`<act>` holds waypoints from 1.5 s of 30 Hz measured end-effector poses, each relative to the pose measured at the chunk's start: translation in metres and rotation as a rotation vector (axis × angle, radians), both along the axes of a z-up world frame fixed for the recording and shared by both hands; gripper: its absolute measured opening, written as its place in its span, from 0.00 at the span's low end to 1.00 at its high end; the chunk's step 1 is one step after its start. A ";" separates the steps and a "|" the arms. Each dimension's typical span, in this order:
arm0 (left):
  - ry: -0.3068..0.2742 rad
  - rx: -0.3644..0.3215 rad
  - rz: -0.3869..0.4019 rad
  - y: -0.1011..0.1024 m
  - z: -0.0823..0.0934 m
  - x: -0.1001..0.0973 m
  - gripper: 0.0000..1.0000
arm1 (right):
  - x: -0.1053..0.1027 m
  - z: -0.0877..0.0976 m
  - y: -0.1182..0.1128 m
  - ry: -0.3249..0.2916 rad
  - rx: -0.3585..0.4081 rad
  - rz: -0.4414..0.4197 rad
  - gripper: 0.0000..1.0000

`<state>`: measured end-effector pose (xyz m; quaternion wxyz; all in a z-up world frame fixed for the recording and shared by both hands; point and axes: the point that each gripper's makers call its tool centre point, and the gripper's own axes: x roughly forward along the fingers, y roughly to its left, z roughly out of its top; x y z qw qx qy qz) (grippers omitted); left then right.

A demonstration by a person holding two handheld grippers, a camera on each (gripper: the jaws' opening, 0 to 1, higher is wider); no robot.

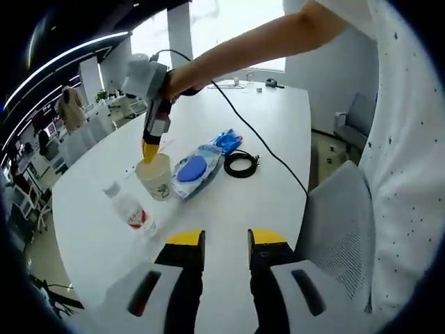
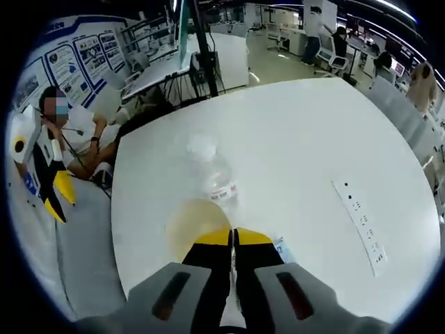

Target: Arrange the tabletop items into an orderly group along one side of the table until the central work area is clear of visible clutter.

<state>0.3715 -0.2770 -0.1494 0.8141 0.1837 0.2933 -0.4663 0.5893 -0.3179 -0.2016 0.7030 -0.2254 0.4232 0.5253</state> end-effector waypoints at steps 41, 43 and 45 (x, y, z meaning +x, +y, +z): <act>0.052 -0.030 0.023 0.001 -0.026 0.009 0.20 | 0.015 -0.063 0.011 0.082 -0.033 0.020 0.15; 0.050 -0.029 0.023 0.002 -0.026 0.008 0.20 | 0.014 -0.060 0.011 0.072 -0.026 0.023 0.16; 0.049 -0.030 0.024 0.001 -0.024 0.008 0.21 | 0.013 -0.058 0.010 0.058 -0.021 0.020 0.17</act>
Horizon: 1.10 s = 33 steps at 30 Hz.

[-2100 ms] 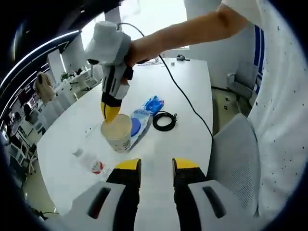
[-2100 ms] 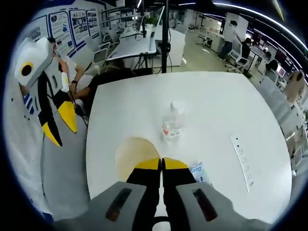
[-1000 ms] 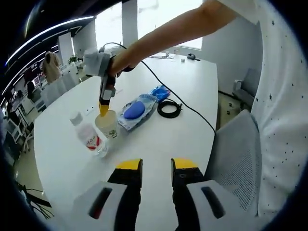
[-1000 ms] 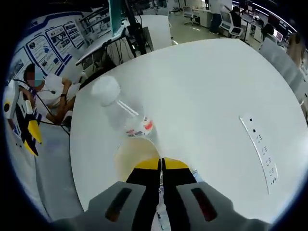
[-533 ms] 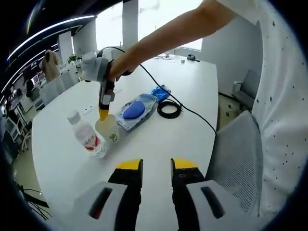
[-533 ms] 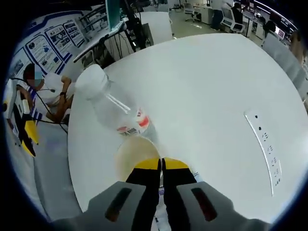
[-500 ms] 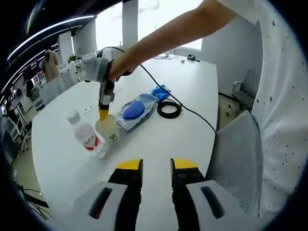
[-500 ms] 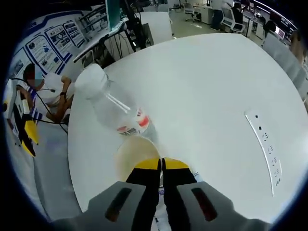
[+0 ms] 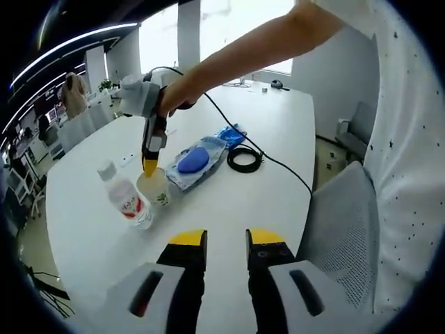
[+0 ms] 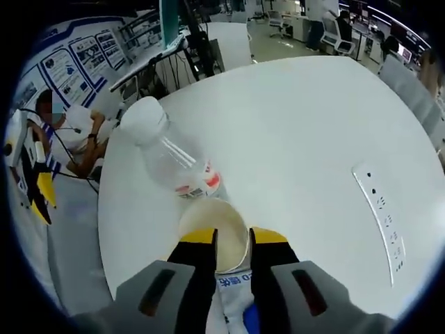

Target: Arrange the tabletop items into an orderly group along one side of the table until the central work area is clear of visible clutter.

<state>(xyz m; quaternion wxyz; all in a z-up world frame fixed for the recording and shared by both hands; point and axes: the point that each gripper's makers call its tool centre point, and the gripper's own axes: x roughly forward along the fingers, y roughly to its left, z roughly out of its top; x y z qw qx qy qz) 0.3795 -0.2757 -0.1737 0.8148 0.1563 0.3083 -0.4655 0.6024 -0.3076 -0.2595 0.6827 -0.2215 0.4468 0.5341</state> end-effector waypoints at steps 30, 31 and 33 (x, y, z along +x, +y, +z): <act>-0.084 -0.026 -0.011 -0.014 0.046 0.005 0.27 | -0.004 0.070 -0.051 -0.146 0.126 -0.140 0.38; -0.086 -0.026 -0.014 -0.015 0.047 0.005 0.27 | -0.006 0.072 -0.053 -0.150 0.131 -0.146 0.38; -0.092 -0.032 -0.019 -0.019 0.052 0.005 0.28 | -0.008 0.079 -0.060 -0.163 0.146 -0.162 0.39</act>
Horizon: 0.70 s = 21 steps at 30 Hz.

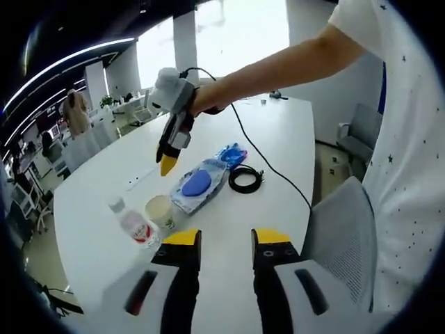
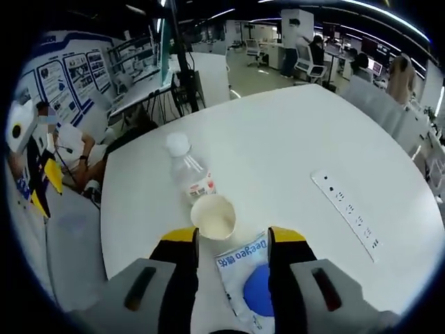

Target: Arrange the tabletop items into an orderly group along one side of the table until the central work area is clear of visible clutter.

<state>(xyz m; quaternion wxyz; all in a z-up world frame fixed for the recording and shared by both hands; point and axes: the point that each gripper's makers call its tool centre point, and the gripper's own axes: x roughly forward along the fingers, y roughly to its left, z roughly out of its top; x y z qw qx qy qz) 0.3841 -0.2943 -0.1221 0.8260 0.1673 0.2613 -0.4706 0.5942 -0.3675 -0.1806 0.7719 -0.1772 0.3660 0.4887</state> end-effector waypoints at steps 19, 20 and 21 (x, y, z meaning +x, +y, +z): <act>-0.046 -0.062 -0.014 -0.018 0.034 0.012 0.43 | -0.060 0.064 -0.080 -0.112 0.137 -0.172 0.42; -0.045 -0.062 -0.016 -0.019 0.035 0.013 0.43 | -0.063 0.067 -0.088 -0.121 0.144 -0.187 0.43; -0.047 -0.063 -0.017 -0.020 0.036 0.013 0.43 | -0.066 0.070 -0.093 -0.126 0.149 -0.196 0.43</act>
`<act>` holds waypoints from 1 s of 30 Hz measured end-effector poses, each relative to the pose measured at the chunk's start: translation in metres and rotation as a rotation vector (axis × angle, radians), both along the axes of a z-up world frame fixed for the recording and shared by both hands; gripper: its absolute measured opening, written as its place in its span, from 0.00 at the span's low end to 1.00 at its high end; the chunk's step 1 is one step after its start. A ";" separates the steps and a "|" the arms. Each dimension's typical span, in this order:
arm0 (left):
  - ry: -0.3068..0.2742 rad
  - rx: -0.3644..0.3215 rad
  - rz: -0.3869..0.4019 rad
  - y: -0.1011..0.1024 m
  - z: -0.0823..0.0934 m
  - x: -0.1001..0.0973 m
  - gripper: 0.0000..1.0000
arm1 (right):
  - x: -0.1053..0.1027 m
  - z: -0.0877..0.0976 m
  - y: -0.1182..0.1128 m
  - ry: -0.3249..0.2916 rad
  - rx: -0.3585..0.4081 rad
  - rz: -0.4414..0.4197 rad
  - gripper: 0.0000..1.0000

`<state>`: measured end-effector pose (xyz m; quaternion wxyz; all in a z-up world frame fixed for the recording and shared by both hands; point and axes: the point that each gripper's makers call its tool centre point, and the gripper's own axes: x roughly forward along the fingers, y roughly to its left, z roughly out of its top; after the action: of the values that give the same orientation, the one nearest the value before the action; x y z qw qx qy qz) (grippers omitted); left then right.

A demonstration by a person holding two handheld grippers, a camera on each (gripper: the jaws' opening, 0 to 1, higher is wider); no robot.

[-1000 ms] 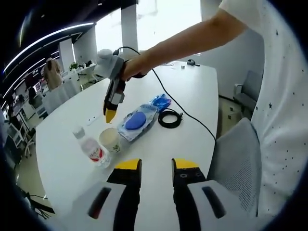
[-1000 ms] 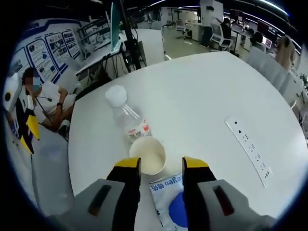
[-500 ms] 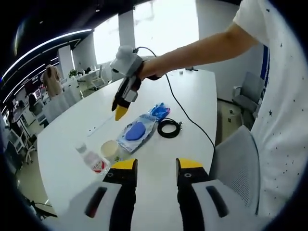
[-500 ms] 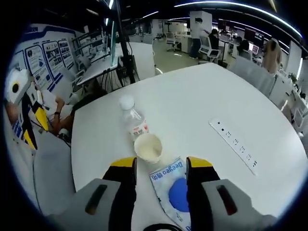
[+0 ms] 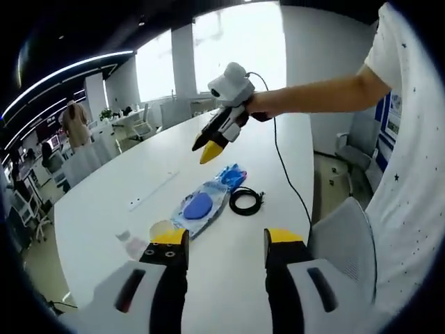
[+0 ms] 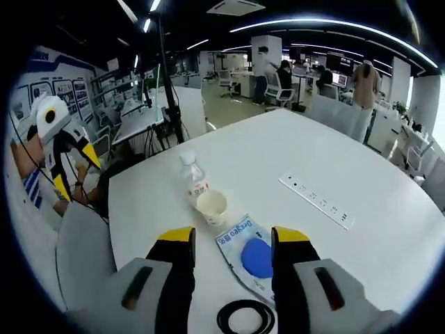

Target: Arrange the tabletop items into an orderly group along one side of the table until the central work area is clear of visible clutter.

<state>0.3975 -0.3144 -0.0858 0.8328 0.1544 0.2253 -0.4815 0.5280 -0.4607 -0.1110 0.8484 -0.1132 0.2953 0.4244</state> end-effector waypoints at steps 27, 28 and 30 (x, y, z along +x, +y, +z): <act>0.026 0.012 -0.010 -0.006 -0.006 0.005 0.63 | -0.122 0.007 -0.156 -0.020 0.111 -0.297 0.52; 0.028 0.018 -0.005 -0.005 -0.009 0.004 0.64 | -0.126 0.005 -0.159 -0.019 0.111 -0.300 0.53; 0.042 0.016 0.017 -0.003 -0.017 0.004 0.66 | -0.136 -0.003 -0.166 -0.013 0.114 -0.319 0.57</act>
<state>0.4012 -0.3176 -0.1023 0.8306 0.1490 0.2476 -0.4760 0.3923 -0.6269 -0.1136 0.9118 -0.0193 0.2797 0.2999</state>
